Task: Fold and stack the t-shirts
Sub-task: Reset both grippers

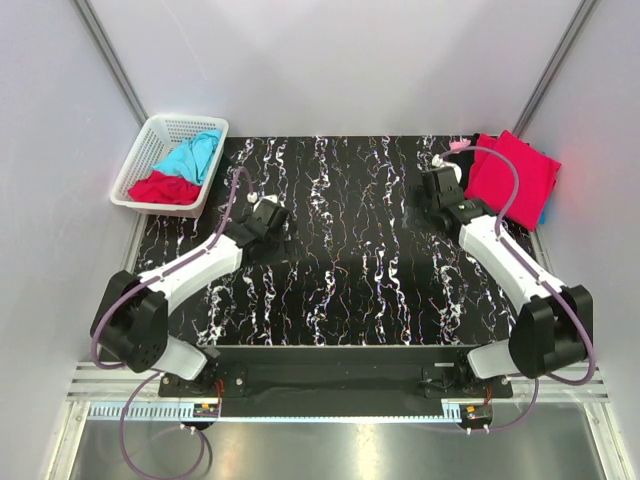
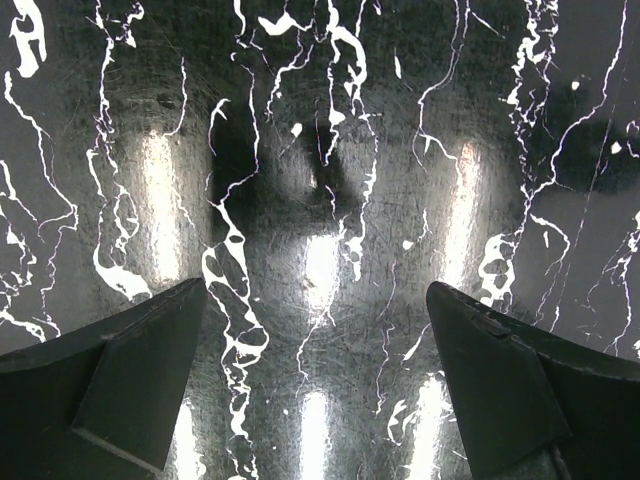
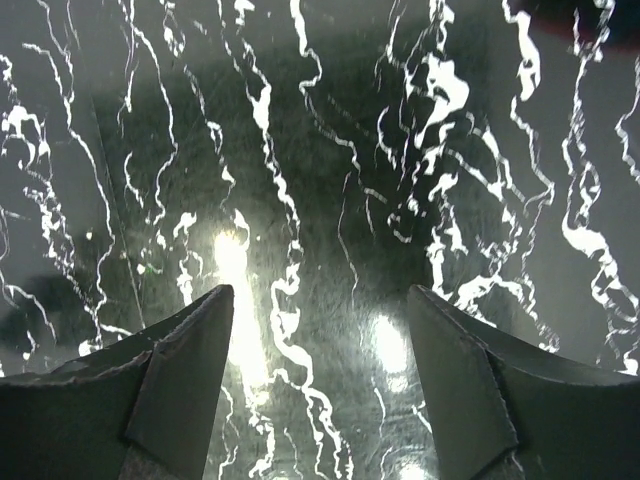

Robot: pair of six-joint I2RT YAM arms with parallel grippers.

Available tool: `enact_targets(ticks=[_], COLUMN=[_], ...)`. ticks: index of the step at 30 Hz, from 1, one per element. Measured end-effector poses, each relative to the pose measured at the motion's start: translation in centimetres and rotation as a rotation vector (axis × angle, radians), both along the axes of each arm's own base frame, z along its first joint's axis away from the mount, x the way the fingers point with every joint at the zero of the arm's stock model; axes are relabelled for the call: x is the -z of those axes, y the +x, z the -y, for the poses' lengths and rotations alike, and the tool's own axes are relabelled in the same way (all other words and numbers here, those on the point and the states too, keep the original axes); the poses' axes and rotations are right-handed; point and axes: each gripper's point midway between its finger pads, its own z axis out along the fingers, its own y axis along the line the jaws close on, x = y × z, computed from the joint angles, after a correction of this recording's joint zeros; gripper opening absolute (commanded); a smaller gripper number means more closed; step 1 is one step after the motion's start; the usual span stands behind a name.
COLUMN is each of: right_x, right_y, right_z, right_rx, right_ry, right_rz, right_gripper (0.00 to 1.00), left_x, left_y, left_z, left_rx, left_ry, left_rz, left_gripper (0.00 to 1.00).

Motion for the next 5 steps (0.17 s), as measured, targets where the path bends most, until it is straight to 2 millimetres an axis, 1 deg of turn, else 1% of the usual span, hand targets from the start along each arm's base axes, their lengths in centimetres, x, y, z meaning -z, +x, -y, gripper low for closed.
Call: enact_targets(ticks=[3, 5], right_x=[0.31, 0.60], right_y=[-0.97, -1.35], right_z=[-0.41, -1.05], right_rx=[-0.005, -0.014], right_ry=[0.013, 0.024], right_rz=[-0.004, -0.007], right_gripper=[0.74, 0.74], left_x=[-0.21, -0.39], left_y=[-0.25, -0.37], left_z=[0.15, 0.26], left_rx=[0.003, 0.006], left_ry=[0.004, 0.006], left_rz=[0.005, 0.011], left_gripper=[0.99, 0.99])
